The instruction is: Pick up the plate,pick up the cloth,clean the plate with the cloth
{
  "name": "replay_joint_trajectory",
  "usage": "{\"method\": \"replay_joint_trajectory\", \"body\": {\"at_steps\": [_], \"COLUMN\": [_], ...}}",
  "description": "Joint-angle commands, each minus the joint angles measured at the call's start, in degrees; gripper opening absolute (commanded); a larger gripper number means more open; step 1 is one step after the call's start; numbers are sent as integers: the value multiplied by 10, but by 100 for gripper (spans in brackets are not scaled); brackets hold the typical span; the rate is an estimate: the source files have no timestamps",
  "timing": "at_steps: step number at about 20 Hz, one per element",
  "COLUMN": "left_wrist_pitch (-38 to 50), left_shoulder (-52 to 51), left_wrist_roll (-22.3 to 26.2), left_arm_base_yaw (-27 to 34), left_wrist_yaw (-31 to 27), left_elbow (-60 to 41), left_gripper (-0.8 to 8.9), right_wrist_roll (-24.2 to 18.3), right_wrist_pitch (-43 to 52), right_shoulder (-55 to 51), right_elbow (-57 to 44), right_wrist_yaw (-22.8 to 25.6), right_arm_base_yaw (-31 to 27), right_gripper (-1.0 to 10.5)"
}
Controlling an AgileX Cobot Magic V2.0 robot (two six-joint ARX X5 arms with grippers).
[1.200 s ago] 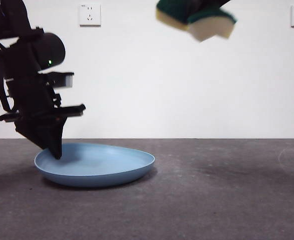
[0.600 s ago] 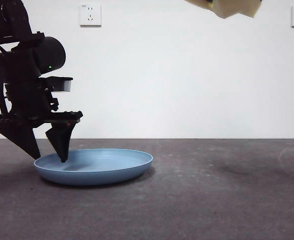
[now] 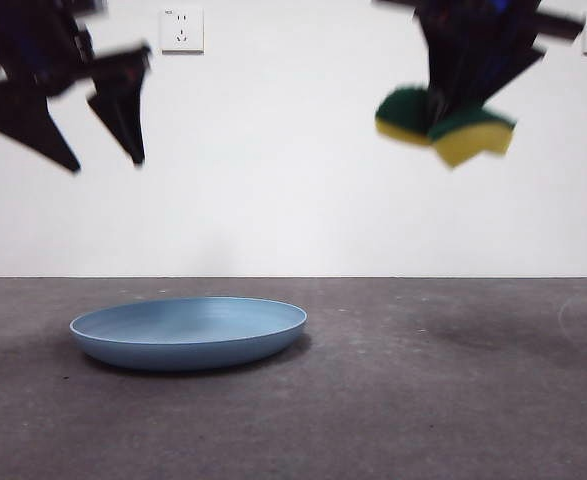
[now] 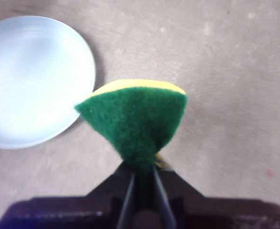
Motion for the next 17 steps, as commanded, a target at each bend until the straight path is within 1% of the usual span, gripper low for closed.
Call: {"method": "replay_joint_trajectory", "body": {"at_steps": [1, 2, 6, 10, 11, 13, 17], "left_wrist_pitch": [10, 14, 14, -7, -16, -30, -60], "left_shoulder": [-57, -92, -224, -339, -358, -394, -433], "left_wrist_roll": [-6, -7, -24, -39, -38, -39, -50], "left_arm_base_yaw": [-9, -12, -23, -52, -60, -76, -91], "left_wrist_yaw": [-1, -1, 1, -1, -3, -3, -5], "left_elbow": [-45, -68, -139, -170, -170, -170, -170], "left_gripper": [377, 377, 377, 377, 377, 377, 376], "right_wrist_roll": [5, 6, 6, 5, 5, 5, 5], "right_wrist_pitch": [32, 45, 68, 99, 106, 122, 127], "right_shoulder": [38, 57, 126, 188, 200, 224, 257], "right_elbow": [-6, -6, -6, -6, -6, -5, -6], "right_wrist_yaw": [-47, -60, -60, -60, -61, -90, -90], "right_arm_base_yaw": [-23, -33, -59, -79, -82, -87, -89], "right_gripper": [-17, -17, -17, -17, -17, -17, -17]}}
